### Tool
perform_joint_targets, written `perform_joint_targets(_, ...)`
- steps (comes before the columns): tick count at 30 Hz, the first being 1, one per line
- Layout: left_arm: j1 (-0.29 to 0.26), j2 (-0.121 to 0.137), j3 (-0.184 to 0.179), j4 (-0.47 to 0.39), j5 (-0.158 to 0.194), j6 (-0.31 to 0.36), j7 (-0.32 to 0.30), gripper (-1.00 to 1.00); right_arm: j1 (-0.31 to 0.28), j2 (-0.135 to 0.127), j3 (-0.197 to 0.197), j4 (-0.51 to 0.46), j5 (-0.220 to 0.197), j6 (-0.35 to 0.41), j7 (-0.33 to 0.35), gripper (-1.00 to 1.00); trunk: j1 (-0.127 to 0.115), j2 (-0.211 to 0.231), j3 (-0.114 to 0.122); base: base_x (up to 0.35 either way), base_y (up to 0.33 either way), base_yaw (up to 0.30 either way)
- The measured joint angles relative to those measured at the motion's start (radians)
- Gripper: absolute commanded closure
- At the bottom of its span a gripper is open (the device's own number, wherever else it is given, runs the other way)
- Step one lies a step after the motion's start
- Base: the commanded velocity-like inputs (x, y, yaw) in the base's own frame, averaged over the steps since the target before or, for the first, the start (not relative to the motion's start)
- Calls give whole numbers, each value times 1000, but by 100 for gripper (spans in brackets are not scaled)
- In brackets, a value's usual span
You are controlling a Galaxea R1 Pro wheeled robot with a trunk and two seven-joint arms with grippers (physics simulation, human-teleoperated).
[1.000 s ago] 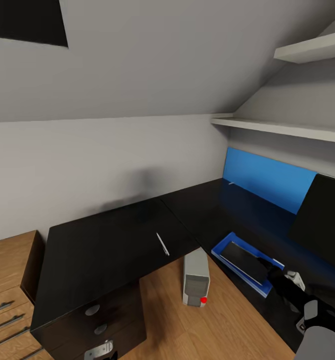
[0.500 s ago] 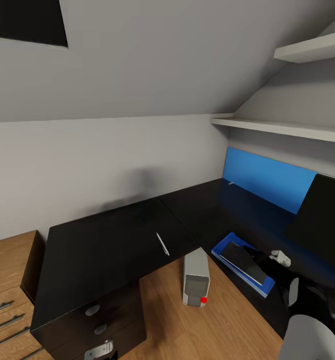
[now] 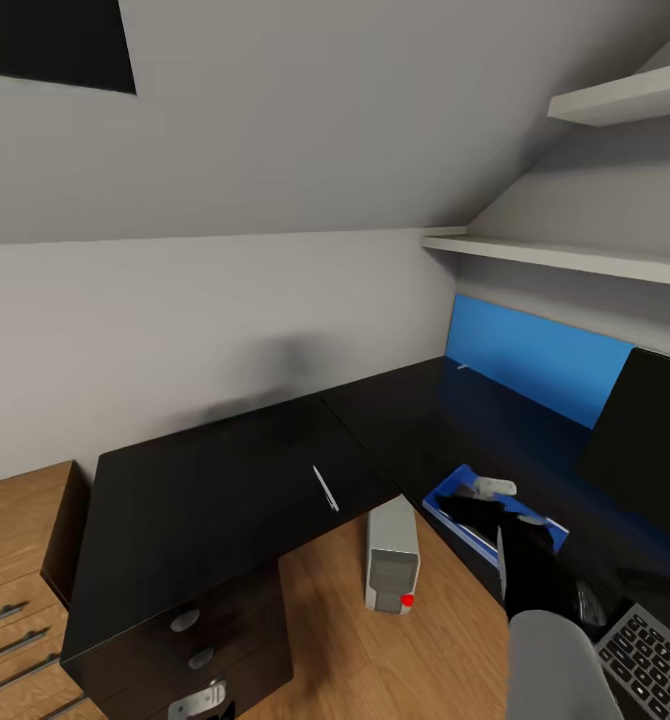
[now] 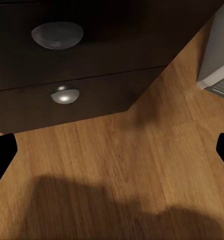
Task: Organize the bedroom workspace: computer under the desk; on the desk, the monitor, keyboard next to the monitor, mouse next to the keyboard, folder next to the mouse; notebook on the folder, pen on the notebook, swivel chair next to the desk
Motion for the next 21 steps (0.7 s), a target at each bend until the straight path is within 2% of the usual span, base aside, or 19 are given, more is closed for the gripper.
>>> perform_joint_targets(2,0,0,0,2,-1,0,1,-100,0,0,10,35,-23,-53,-23,-100,0,0,0,0,0,0)
perform_joint_targets(5,0,4,1,28,0,0,2,-100,0,0,17,75,-39,-87,-36,-100,0,0,0,0,0,2)
perform_joint_targets(8,0,29,1,87,2,-2,2,-100,0,0,20,99,-49,-98,-42,-100,0,0,0,0,0,97)
perform_joint_targets(13,0,51,1,119,4,-4,1,-100,0,0,21,118,-56,-106,-45,-100,0,0,0,0,0,224)
perform_joint_targets(18,0,58,1,128,5,-18,1,-100,1,0,21,122,-57,-124,-46,-100,0,0,0,0,0,271)
perform_joint_targets(21,0,61,1,130,4,-28,2,-100,4,0,21,123,-55,-160,-50,-100,0,0,0,0,0,278)
